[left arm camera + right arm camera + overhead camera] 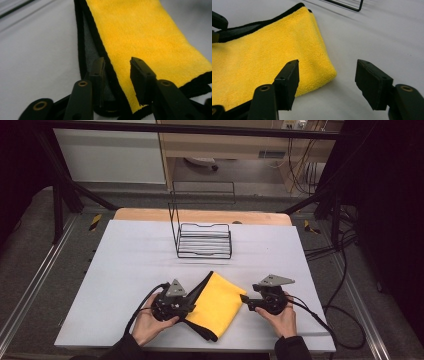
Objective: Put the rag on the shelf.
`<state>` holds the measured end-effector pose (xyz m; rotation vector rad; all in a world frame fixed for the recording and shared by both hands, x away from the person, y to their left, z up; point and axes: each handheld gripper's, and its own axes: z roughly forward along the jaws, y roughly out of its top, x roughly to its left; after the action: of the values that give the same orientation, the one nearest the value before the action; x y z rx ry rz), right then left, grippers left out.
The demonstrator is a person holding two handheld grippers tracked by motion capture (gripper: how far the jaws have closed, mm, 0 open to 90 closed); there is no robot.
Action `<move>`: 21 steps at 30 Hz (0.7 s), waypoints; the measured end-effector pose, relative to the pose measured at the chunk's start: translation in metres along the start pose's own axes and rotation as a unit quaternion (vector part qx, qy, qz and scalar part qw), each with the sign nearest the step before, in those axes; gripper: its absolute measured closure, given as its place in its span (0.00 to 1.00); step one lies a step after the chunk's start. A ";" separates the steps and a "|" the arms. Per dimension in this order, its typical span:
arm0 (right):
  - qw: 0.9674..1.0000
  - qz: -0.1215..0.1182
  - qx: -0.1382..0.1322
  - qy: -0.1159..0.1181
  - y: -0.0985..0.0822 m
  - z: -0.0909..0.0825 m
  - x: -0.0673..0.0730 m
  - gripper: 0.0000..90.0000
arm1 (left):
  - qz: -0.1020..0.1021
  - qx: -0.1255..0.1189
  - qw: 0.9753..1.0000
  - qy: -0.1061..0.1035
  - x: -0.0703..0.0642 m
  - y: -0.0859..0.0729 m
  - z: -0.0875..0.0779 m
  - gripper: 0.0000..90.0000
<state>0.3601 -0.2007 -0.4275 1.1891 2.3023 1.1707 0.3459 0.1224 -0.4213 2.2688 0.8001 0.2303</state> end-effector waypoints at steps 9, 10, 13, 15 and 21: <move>1.000 0.010 0.006 -0.005 0.000 0.012 -0.002 0.50 | -0.018 0.028 0.999 0.005 -0.001 -0.004 0.013 0.86; 1.000 0.011 0.007 -0.006 0.000 0.012 -0.001 0.50 | -0.021 0.029 0.999 0.004 -0.001 -0.004 0.014 0.89; 1.000 0.005 0.006 -0.004 -0.001 0.012 -0.001 0.49 | -0.013 0.032 0.999 0.006 -0.003 -0.002 0.013 0.94; 1.000 0.005 0.003 -0.003 -0.001 0.011 -0.001 0.48 | -0.011 0.030 0.999 0.008 -0.003 -0.001 0.011 0.95; 1.000 0.014 -0.010 0.004 0.001 0.007 0.001 0.44 | -0.010 0.013 0.999 0.042 0.006 0.005 -0.009 0.96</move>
<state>0.3642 -0.1960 -0.4317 1.2164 2.2809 1.2086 0.3499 0.1287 -0.4122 2.2873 0.8733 0.3082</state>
